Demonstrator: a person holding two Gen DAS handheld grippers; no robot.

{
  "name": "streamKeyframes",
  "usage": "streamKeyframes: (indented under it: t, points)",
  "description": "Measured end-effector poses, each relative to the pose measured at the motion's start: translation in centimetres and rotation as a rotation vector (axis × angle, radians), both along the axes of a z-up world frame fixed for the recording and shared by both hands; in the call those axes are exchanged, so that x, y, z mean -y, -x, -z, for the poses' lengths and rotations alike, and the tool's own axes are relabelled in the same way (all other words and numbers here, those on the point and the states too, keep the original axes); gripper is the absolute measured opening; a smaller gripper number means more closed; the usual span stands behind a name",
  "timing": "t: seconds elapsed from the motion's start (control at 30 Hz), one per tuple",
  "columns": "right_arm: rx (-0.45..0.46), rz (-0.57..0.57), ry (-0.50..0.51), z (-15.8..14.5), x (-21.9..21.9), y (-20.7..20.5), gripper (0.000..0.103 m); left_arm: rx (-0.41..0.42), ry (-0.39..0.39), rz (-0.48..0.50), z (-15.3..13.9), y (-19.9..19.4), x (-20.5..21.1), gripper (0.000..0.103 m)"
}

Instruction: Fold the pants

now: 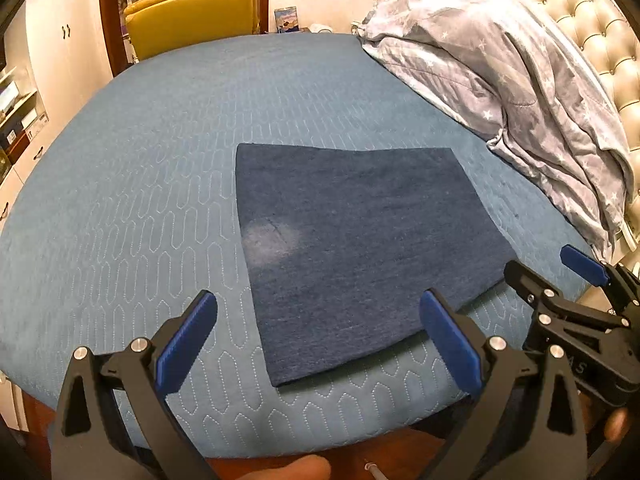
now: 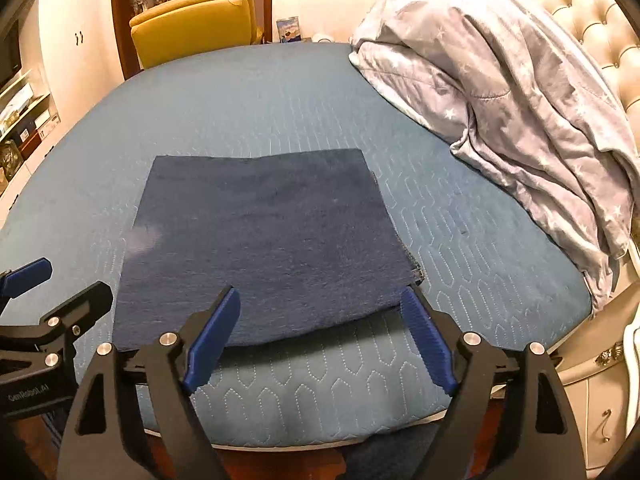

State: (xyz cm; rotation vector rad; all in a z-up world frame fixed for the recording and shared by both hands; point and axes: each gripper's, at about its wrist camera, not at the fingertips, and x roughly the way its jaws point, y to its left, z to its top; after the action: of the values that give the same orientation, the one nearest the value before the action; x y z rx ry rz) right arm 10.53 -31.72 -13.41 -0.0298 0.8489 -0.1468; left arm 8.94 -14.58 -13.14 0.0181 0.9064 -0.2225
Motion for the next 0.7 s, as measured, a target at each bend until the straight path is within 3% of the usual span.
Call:
streamKeyframes:
  t: [0.7]
  points:
    - [-0.008,-0.002,-0.010,-0.07,0.19,0.34,0.080,0.007,0.004,0.003,-0.64,0.05,0.22,0.101]
